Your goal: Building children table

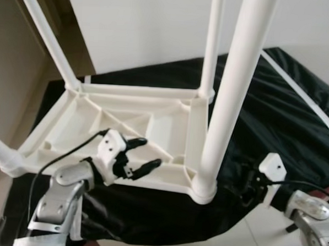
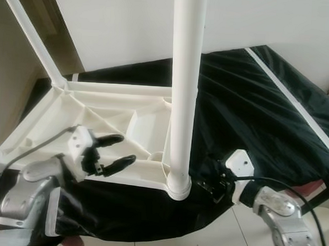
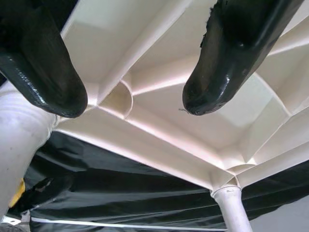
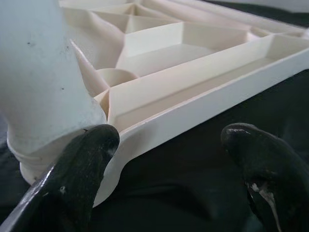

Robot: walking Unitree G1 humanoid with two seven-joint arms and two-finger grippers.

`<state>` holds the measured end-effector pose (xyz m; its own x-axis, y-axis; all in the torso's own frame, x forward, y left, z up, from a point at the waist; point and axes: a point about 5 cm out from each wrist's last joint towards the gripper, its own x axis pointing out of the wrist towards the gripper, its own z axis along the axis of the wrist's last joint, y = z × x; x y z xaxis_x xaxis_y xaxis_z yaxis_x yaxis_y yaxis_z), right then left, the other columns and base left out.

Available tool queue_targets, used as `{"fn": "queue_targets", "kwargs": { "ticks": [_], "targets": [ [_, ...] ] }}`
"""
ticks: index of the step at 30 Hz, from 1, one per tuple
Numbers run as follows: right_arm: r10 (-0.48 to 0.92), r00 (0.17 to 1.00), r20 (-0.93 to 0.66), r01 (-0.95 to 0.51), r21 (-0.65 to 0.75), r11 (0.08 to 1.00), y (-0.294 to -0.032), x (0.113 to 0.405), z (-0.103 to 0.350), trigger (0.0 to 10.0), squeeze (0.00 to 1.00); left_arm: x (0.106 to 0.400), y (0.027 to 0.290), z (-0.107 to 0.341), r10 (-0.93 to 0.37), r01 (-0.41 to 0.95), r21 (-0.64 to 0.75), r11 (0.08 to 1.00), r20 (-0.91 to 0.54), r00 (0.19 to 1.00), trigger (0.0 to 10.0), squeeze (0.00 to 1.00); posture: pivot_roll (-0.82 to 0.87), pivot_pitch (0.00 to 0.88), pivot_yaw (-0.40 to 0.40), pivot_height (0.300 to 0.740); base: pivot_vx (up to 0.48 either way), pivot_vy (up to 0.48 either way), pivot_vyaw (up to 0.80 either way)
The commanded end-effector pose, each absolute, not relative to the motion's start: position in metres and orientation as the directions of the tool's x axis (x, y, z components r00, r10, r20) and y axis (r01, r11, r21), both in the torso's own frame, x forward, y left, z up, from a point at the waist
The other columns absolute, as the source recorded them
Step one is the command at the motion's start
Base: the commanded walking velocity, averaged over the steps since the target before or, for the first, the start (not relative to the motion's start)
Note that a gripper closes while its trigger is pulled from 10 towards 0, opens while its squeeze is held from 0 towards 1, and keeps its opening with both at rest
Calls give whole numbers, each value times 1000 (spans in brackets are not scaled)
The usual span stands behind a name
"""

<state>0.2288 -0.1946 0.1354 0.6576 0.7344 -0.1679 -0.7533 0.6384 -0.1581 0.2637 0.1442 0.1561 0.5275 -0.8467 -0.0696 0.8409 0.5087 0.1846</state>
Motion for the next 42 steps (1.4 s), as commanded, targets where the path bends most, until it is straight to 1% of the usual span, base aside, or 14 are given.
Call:
{"fn": "queue_targets", "kwargs": {
  "ticks": [1,4,7,11,12,16,22,26,27,29,31,32,39,42],
  "targets": [
    [777,609,-162,-793,-137,594,-186,225,138,10000,0,260,144,155,-871,870,181,459,-100,480,10000,0,47,29,83,740,0,0,0],
    [823,547,-156,-837,-121,534,-175,220,145,10000,0,261,143,154,-872,874,172,454,-113,476,10000,0,49,29,84,740,0,0,0],
    [833,524,-181,-852,-116,511,-172,220,145,10000,0,260,139,154,-882,884,170,435,-116,456,10000,0,54,25,79,740,0,0,0],
    [815,544,-199,-839,-141,525,-179,221,149,10000,0,260,139,155,-883,885,169,434,-118,455,10000,0,54,23,79,740,0,0,0],
    [797,567,-208,-824,-156,545,-188,222,154,10000,0,260,140,155,-884,887,167,431,-122,452,10000,0,55,21,76,740,0,0,0],
    [774,589,-232,-808,-173,563,-200,220,159,10000,0,259,142,154,-888,893,162,419,-134,441,10000,0,51,19,76,740,0,0,0],
    [775,566,-283,-824,-171,540,-212,213,160,10000,0,257,147,152,-895,908,159,388,-172,412,10000,0,42,18,78,740,0,0,0],
    [826,507,-247,-862,-152,483,-209,210,174,10000,0,259,150,150,-900,924,161,348,-219,377,10000,0,23,20,89,740,0,0,0],
    [857,463,-226,-886,-142,441,-202,210,179,10000,0,260,149,150,-902,927,163,338,-224,368,10000,0,24,18,89,740,0,0,0],
    [857,463,-226,-886,-142,441,-202,210,179,10000,0,260,149,150,-902,927,163,338,-224,368,10000,0,24,18,89,740,0,0,0],
    [910,341,-237,-940,-114,323,-184,206,175,10000,0,265,146,152,-908,934,176,312,-234,348,10000,0,29,12,87,740,0,0,0],
    [920,306,-247,-952,-104,288,-179,205,172,10000,0,266,145,152,-909,935,182,304,-238,342,10000,0,34,12,83,740,0,0,0],
    [943,238,-232,-971,-87,224,-161,209,165,10000,0,274,139,158,-913,934,196,297,-230,338,10000,0,45,8,85,740,0,0,0],
    [948,225,-227,-974,-87,210,-157,211,165,10000,0,275,138,159,-914,935,199,293,-229,335,10000,0,48,8,86,740,0,0,0]
  ]
}}
